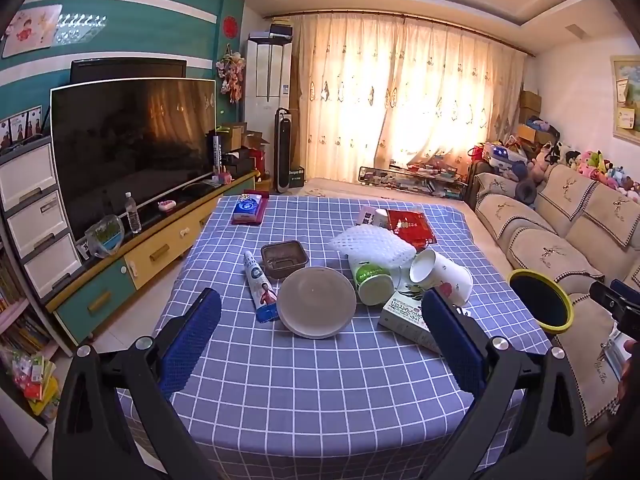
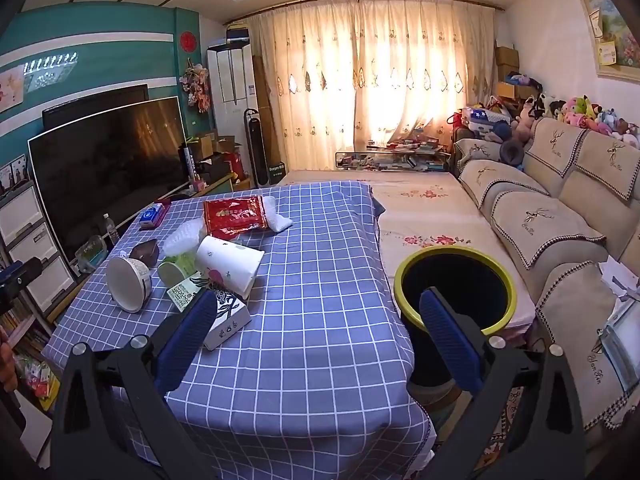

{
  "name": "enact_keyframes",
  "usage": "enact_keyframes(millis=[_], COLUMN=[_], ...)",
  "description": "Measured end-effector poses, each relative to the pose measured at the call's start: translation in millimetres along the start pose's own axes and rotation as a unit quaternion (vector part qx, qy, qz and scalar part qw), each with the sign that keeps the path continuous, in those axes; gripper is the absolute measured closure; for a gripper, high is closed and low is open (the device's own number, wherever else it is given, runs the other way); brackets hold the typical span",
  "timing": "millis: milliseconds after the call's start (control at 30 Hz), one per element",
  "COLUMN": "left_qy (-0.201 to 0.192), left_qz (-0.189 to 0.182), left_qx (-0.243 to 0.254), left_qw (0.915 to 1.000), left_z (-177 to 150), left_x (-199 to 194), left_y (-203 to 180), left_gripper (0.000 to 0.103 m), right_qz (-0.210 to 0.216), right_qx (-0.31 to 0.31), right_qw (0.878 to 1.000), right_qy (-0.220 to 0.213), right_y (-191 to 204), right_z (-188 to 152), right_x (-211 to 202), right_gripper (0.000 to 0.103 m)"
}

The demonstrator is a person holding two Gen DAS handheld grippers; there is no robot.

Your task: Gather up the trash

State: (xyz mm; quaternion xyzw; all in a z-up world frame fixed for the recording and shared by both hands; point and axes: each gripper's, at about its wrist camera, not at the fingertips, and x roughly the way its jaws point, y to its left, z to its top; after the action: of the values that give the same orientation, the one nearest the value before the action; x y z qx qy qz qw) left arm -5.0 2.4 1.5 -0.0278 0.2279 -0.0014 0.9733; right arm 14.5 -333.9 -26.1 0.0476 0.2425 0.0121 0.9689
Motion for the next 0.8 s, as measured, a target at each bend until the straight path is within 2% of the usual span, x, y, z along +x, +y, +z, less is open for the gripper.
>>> enact_keyframes(millis=[800], left_qy=[0.012], left_qz=[-0.008], left_qx=[-0.002], left_qw=[0.9999], left_z=[-5], left_x=[10], left_y=[-3], left_gripper=[0.004], right_qz=[0.000], right_qx=[0.005], right_qw=[1.000], right_qy=[0.010], right_y=[-2], right_z=[-1], right_x=[7], right_gripper=[0.007])
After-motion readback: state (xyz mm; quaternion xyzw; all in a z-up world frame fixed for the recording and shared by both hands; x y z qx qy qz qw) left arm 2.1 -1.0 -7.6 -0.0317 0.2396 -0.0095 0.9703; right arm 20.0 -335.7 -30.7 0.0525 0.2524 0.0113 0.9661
